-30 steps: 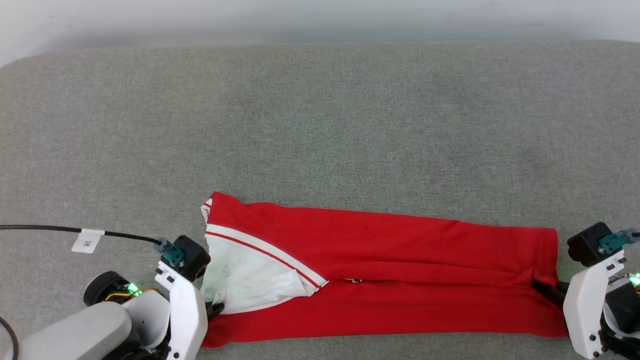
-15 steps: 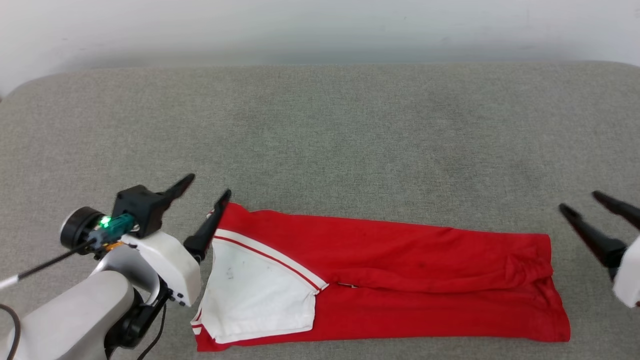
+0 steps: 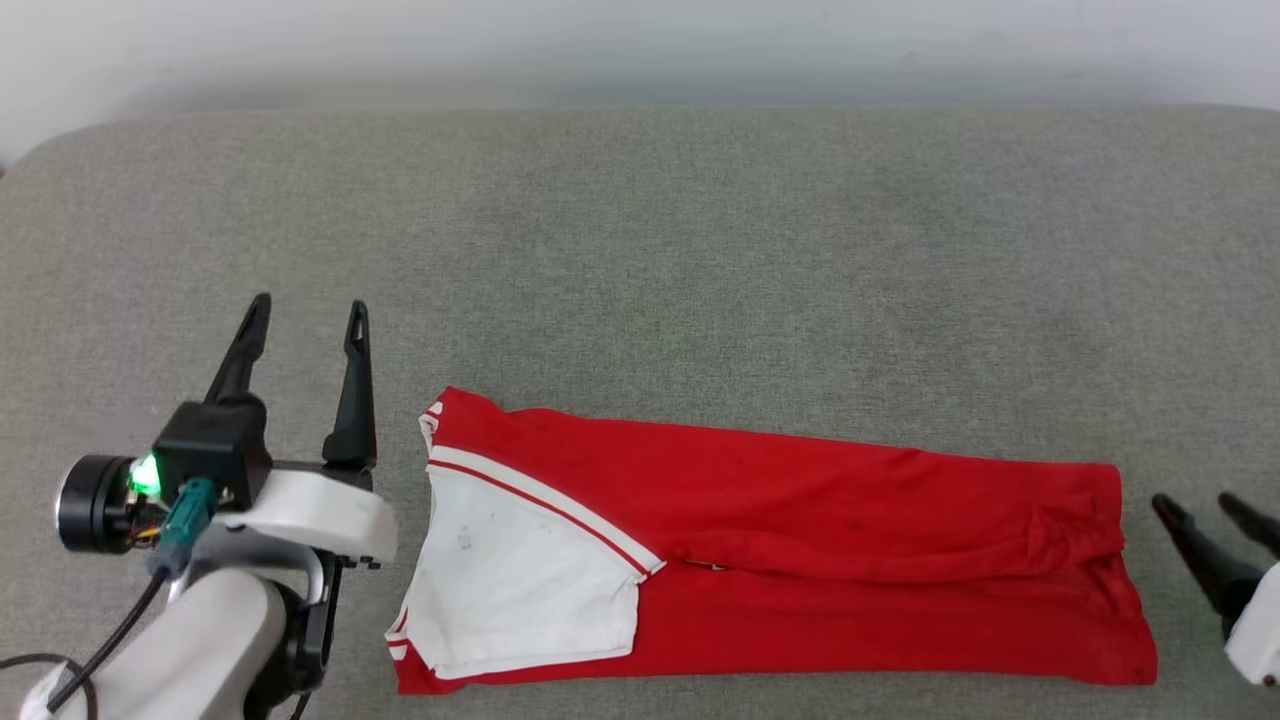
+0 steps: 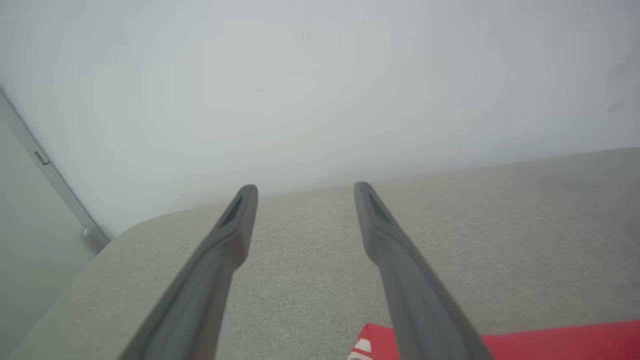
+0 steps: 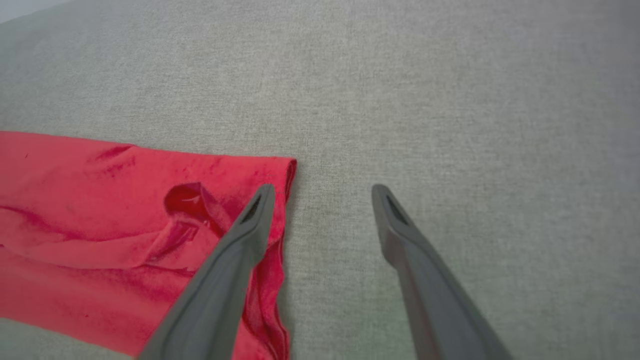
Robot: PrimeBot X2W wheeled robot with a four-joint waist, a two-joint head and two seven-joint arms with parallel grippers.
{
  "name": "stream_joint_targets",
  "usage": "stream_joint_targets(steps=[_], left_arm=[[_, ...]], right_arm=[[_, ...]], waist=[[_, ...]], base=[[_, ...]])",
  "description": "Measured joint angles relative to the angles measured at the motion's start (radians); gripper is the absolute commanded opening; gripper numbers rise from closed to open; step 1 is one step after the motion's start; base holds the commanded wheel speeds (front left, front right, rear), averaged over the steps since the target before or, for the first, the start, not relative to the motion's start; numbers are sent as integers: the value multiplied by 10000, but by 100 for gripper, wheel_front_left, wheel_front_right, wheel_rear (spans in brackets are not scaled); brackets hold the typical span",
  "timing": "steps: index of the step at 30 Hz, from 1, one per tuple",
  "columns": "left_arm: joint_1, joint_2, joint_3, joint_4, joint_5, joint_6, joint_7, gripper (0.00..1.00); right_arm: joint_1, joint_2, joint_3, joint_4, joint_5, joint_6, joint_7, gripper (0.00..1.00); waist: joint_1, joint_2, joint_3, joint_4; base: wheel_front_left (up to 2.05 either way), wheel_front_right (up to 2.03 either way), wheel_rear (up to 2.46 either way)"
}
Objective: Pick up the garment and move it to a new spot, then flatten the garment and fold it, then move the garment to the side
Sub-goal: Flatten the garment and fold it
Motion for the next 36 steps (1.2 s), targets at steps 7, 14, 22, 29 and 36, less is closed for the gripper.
stream_joint_targets(steps=[7,14,22,29,36], left_arm=[[1478,-1131,1649,-288,1609,-138,0,100],[2413,-2341,2821,-171,2892,-750,-2,100],[3103,-3659,4042,-31,4176,-1475,-12,100],[3585,-4326,4819,-86,5139,-1992,-12,100],[4100,-4742,5277,-38,5647,-2435,-12,100]], right_arm=[[333,836,307,359,765,0,598,100],[394,1026,1034,616,1231,-2,999,100],[90,918,1588,982,1407,-23,899,0],[-145,570,1772,1074,1578,10,780,0],[-184,-558,1210,1099,1659,8,928,0]], waist=[[0,0,144,171],[-1,0,187,365],[-1,0,113,459],[0,0,-167,442],[0,0,-507,384]], base=[[0,0,0],[0,0,0],[0,0,0],[0,0,0],[0,0,0]])
